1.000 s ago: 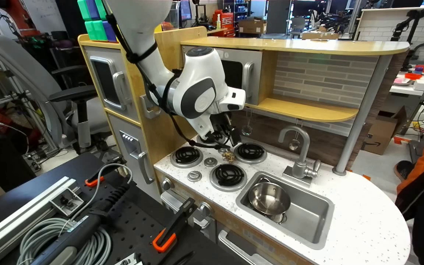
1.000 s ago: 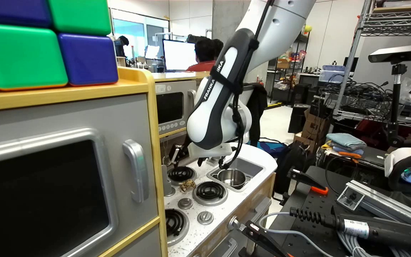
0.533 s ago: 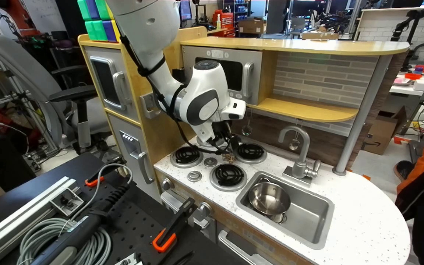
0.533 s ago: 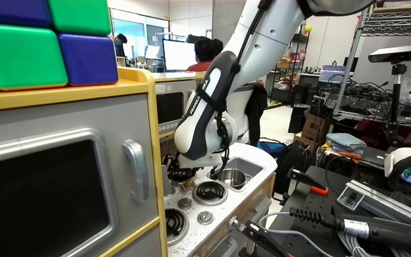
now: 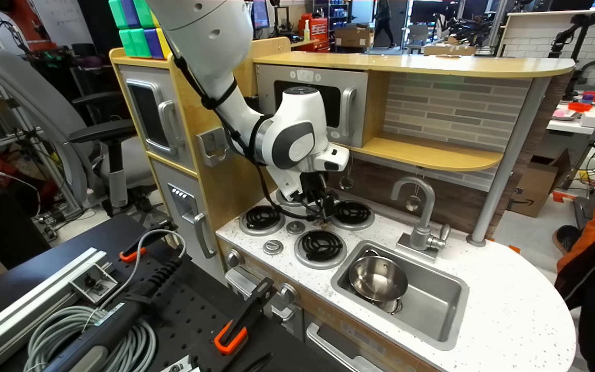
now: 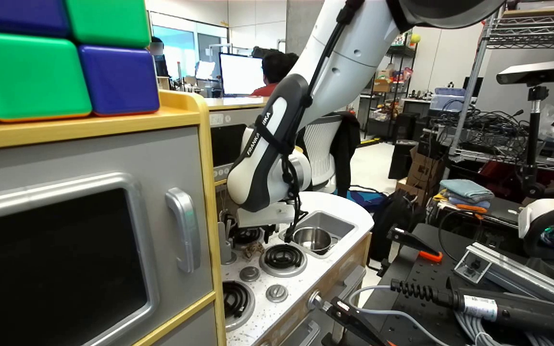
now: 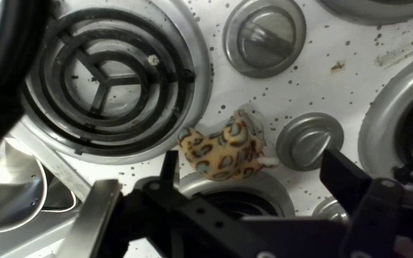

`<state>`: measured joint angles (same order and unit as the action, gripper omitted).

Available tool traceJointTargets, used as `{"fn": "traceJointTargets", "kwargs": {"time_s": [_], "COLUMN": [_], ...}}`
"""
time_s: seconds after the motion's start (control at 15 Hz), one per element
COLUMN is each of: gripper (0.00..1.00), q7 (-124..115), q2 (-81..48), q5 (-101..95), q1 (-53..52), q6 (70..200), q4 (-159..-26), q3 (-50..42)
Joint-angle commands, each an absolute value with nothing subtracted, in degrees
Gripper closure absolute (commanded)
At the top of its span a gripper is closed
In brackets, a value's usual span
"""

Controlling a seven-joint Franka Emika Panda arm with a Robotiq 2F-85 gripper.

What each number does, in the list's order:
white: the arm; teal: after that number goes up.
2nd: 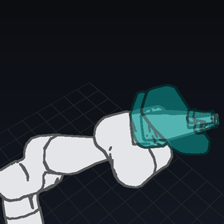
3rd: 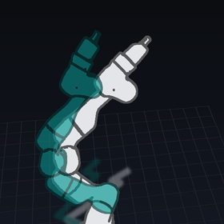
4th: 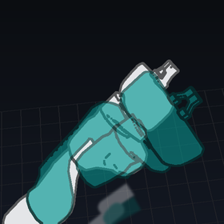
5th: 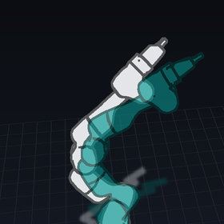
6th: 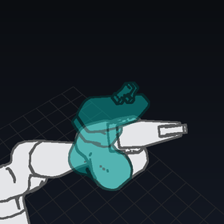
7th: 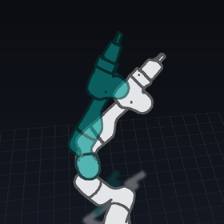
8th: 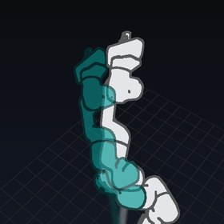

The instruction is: Put the frog toy in the pot in the sink

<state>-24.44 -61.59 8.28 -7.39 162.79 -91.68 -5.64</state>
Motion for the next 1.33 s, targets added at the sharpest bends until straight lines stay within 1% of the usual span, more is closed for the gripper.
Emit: {"fn": "traceJointTargets", "kwargs": {"time_s": [0.0,0.13,0.27,0.67,0.87,0.93,1.13,1.2,1.27], "gripper": [0.01,0.02,0.28,0.75,0.95,1.0,0.97,1.0,0.97], "q7": [-26.52,-28.09,-29.59,-32.2,-32.44,-32.28,-31.09,-31.01,-30.62], "q2": [-64.41,-65.34,-65.98,-66.06,-64.04,-63.09,-58.23,-56.38,-54.25], "q5": [9.21,9.42,9.57,9.35,9.43,9.4,9.32,9.25,9.36], "q1": [-8.56,-8.42,-8.11,-7.55,-7.07,-6.93,-6.29,-6.13,-5.66], "q6": [159.1,155.85,152.23,146.98,145.7,145.14,144.05,143.82,143.9], "q4": [-87.01,-85.1,-83.06,-80.47,-82.01,-82.95,-88.5,-90.42,-92.58], "q3": [-7.62,-7.84,-7.65,-6.97,-6.57,-6.5,-6.42,-6.64,-6.59]}}
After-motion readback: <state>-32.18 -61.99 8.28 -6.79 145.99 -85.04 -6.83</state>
